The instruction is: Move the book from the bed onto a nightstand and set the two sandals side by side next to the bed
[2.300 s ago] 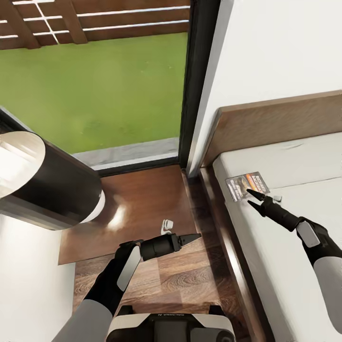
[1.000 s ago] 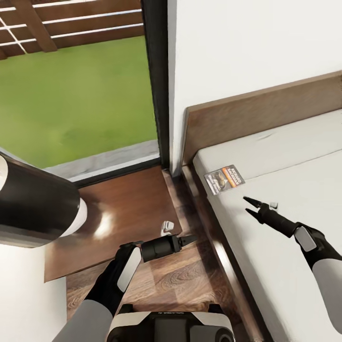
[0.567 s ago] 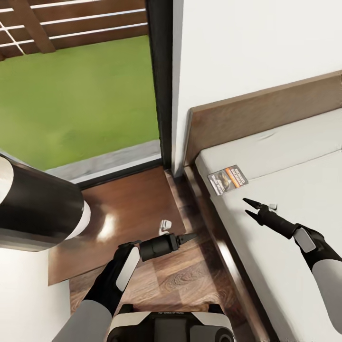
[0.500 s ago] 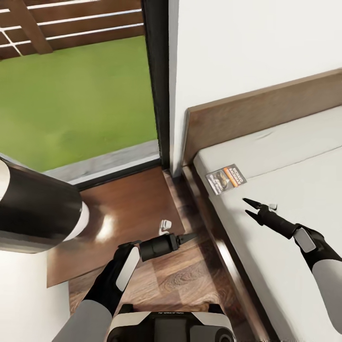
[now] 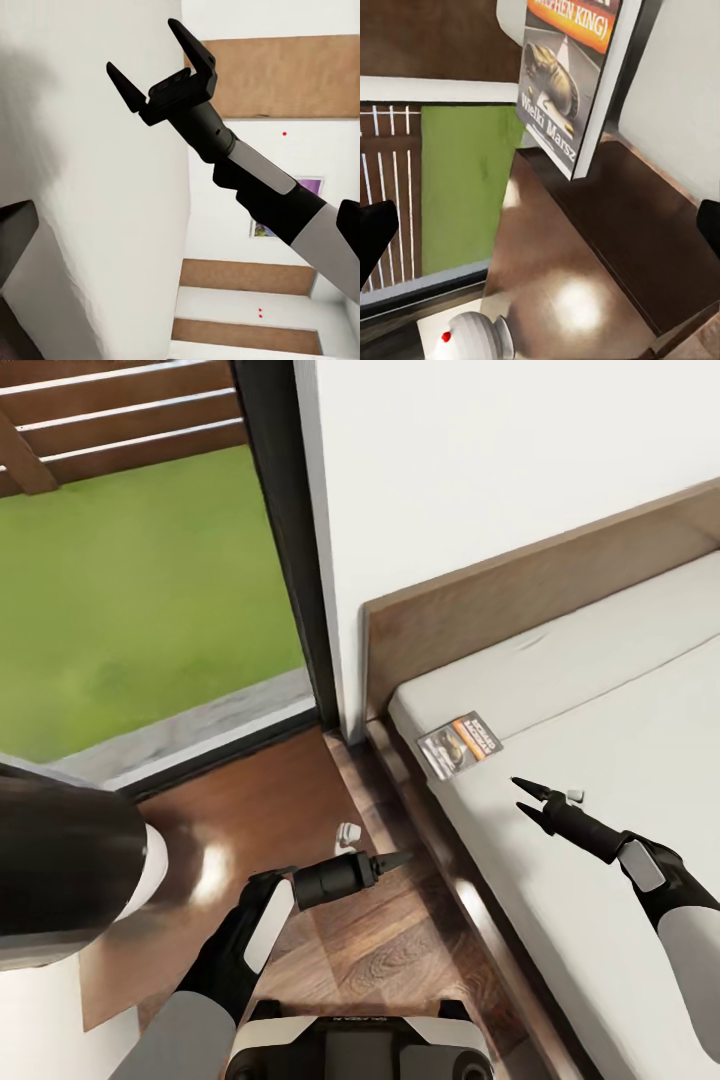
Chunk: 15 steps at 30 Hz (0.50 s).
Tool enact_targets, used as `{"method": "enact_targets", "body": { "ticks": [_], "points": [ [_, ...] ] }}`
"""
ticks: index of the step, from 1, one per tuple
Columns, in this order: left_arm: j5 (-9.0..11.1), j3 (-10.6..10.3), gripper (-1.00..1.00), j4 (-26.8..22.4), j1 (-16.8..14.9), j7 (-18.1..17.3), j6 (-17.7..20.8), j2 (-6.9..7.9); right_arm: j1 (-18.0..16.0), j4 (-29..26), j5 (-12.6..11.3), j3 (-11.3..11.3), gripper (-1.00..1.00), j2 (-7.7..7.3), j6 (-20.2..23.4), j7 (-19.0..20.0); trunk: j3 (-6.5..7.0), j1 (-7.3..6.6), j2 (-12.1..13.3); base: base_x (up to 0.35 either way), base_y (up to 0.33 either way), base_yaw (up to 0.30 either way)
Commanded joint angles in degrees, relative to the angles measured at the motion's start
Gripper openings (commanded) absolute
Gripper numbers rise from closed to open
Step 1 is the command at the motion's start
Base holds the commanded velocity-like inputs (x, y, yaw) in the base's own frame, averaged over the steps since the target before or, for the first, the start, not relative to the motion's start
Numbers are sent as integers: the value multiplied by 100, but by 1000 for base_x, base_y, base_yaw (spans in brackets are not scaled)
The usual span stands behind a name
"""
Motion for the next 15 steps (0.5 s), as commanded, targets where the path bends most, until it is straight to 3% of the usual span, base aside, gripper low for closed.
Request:
{"method": "enact_targets", "body": {
  "ticks": [1,15],
  "points": [
    [34,0,100,1,-2,2,40,0,-3,3,-14,-13,100,0,36,6,-3,3,-2,136,119,-24],
    [34,-3,100,1,-2,14,32,0,-3,6,-14,-13,100,-1,36,3,-3,3,-2,112,70,-3]
  ]
}}
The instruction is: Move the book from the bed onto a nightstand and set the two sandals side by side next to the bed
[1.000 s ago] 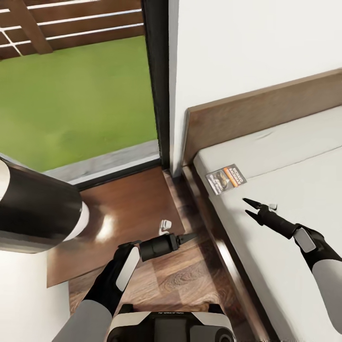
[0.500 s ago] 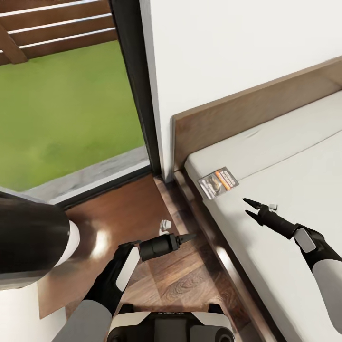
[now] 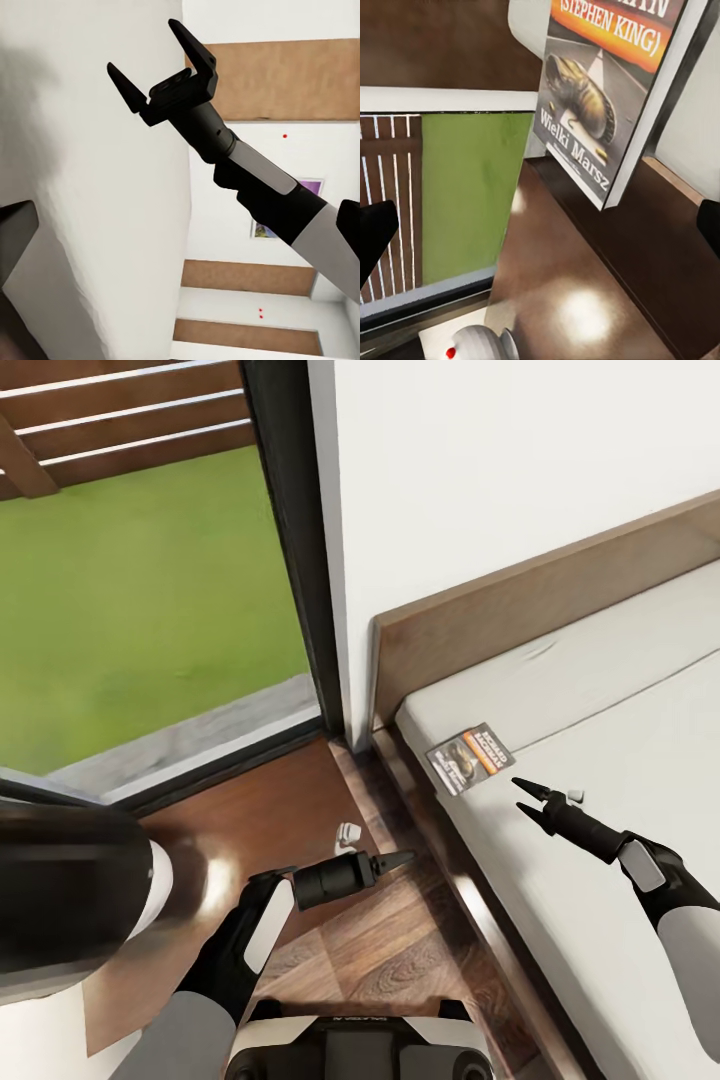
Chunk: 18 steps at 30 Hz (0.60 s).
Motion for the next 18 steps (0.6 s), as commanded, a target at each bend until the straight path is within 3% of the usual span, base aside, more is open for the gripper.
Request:
{"method": "enact_targets", "body": {
  "ticks": [1,13,18],
  "points": [
    [34,-2,100,0,-2,7,40,0,-3,3,-16,-12,100,0,35,7,-3,1,-3,12,5,0],
    [32,-2,100,0,-2,16,40,0,-3,3,-16,-12,100,0,35,7,-3,1,-3,2,1,-9],
    [25,-14,100,-2,-1,586,35,0,-3,3,-16,-12,100,0,35,18,-3,1,-3,0,0,-169]
  ]
}}
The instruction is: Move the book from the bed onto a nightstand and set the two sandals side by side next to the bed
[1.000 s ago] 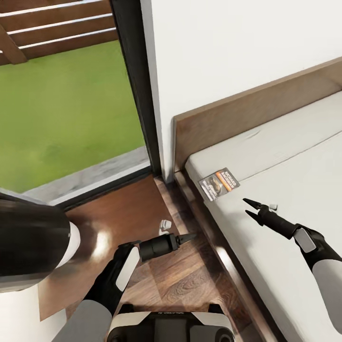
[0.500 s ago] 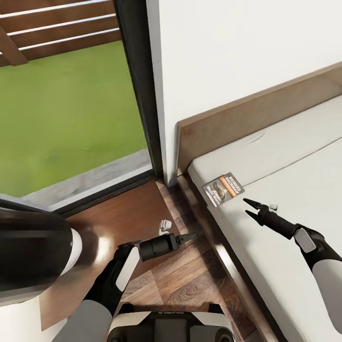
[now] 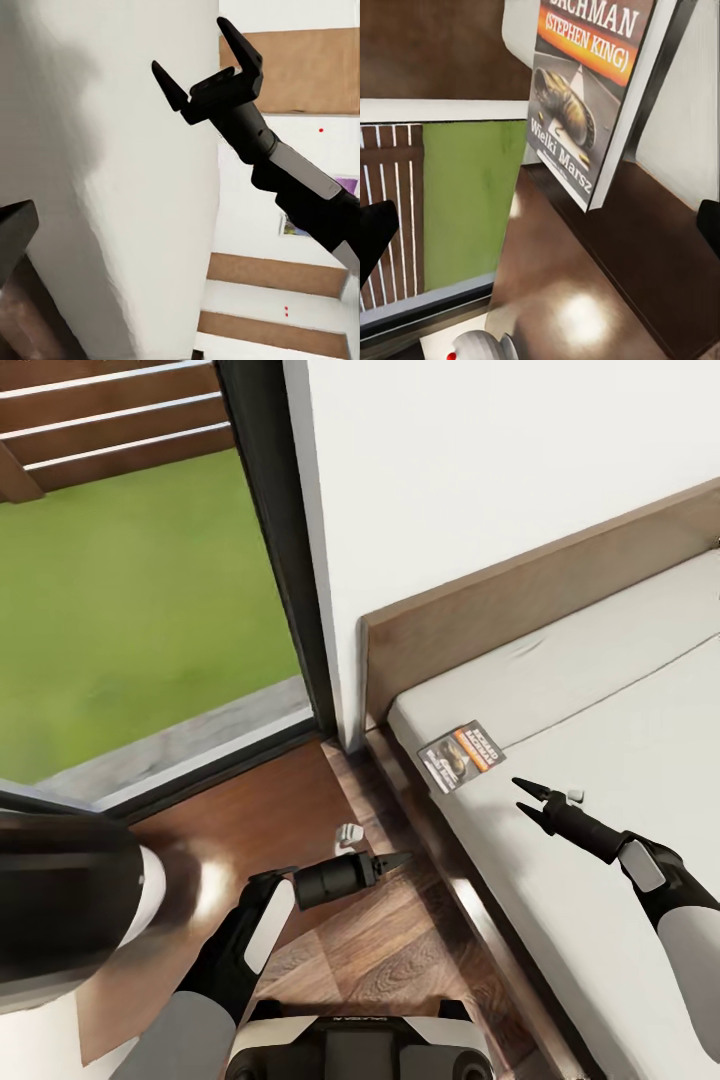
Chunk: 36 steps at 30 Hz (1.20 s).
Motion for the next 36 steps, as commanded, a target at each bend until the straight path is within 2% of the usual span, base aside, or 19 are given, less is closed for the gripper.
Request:
{"method": "enact_targets", "body": {
  "ticks": [1,6,8,10,12,13,15,18,23,24,26,28,29,30,33,36],
  "points": [
    [37,0,100,-3,-2,105,39,0,-3,3,-15,-12,100,0,35,8,-3,0,-3,0,0,-61],
    [63,-3,100,-7,-20,802,30,0,-3,3,-19,-14,100,-2,35,15,-3,0,-3,0,0,-23],
    [192,-5,100,-18,-36,1116,-43,0,-3,3,-21,-16,100,-6,35,20,-3,0,-3,0,0,-4],
    [406,-5,100,-26,-47,1382,-172,0,-3,3,-23,-19,100,-9,38,26,-3,0,-3,0,0,-2],
    [807,1,100,-31,-69,1811,-368,0,-3,3,-24,-20,100,-32,42,55,-3,0,-3,0,0,-1],
    [1471,10,100,-41,-84,2349,-517,0,-3,2,-27,-14,100,-341,58,615,-3,0,-3,0,0,0],
    [1572,15,100,-36,-86,2423,-526,0,-3,-2,-39,-13,100,-483,85,1054,-3,0,-3,0,0,0],
    [1630,24,100,-19,-143,2477,-522,0,-3,-36,-48,-13,100,-549,105,1435,-3,0,-3,0,0,0],
    [1691,10,100,328,-953,3121,-531,0,-3,-35,-31,-14,100,-583,107,1716,-3,0,-3,0,0,0],
    [1746,6,100,421,-1148,3251,-533,0,-3,-25,-28,-17,100,-594,108,1934,-3,0,-3,0,0,0],
    [1861,4,100,473,-1258,3318,-536,0,-3,-20,-26,-18,100,-696,111,2253,-3,0,-3,0,0,0],
    [2008,2,100,505,-1315,3354,-543,0,-3,-17,-25,-15,100,-934,113,2585,-3,0,-3,0,0,0],
    [2095,-4,100,530,-1336,3366,-552,0,-3,-13,-27,-14,100,-1126,113,2770,-3,0,-3,0,0,0],
    [2178,-16,100,616,-1354,3372,-563,0,-3,-12,-25,-13,100,-1414,114,2951,-3,0,-3,0,0,0],
    [2233,-37,100,887,-1367,3372,-612,0,-3,-12,-25,-13,100,-1724,114,3084,-3,0,-3,0,0,0],
    [2248,-50,100,1023,-1371,3374,-736,0,-3,6,-25,-14,100,-1830,110,3133,-3,0,-3,0,0,0]
  ]
}}
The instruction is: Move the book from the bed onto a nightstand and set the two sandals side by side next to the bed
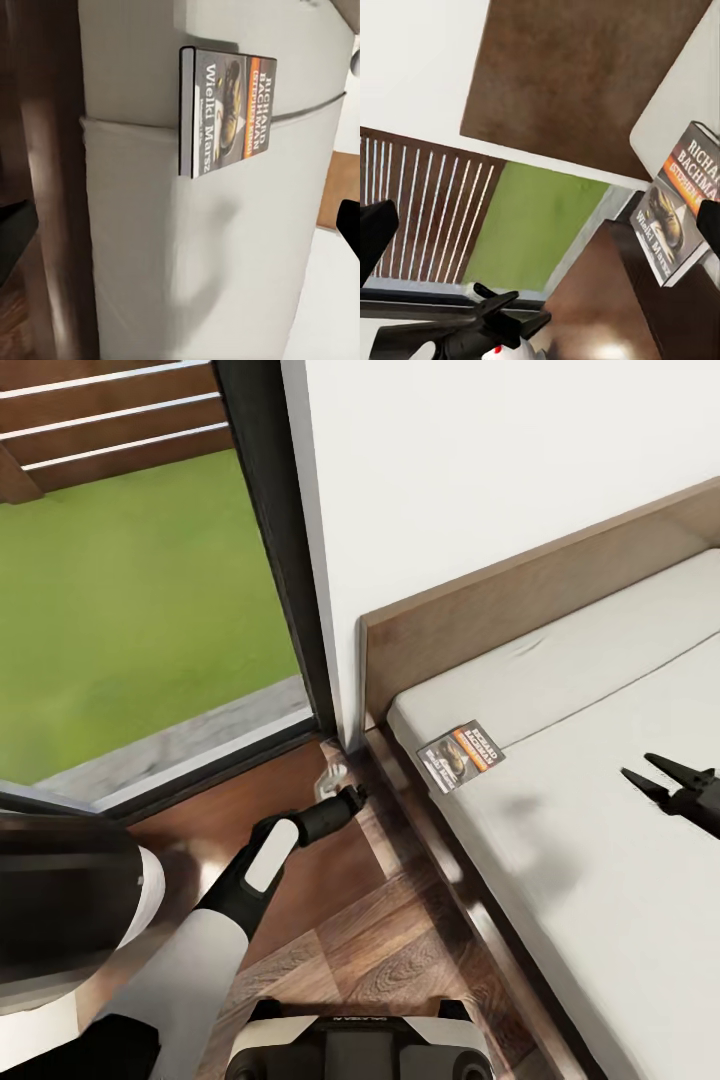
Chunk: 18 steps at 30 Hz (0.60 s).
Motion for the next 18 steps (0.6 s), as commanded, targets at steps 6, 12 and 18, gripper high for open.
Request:
{"method": "enact_targets", "body": {
  "ticks": [6,12,18],
  "points": [
    [33,-50,100,145,-4,3,-237,-1,-3,736,-7,-4,100,-612,10,50,-3,1,-3,0,0,0],
    [42,-718,100,1035,-5,-39,-1309,-1,-3,1503,-7,-7,100,-1620,-50,51,-3,1,-3,0,0,0],
    [51,-875,100,1123,-5,-694,-1769,-1,-3,1932,-13,-1,100,-1983,-63,60,-3,1,-3,0,0,0]
  ]
}}
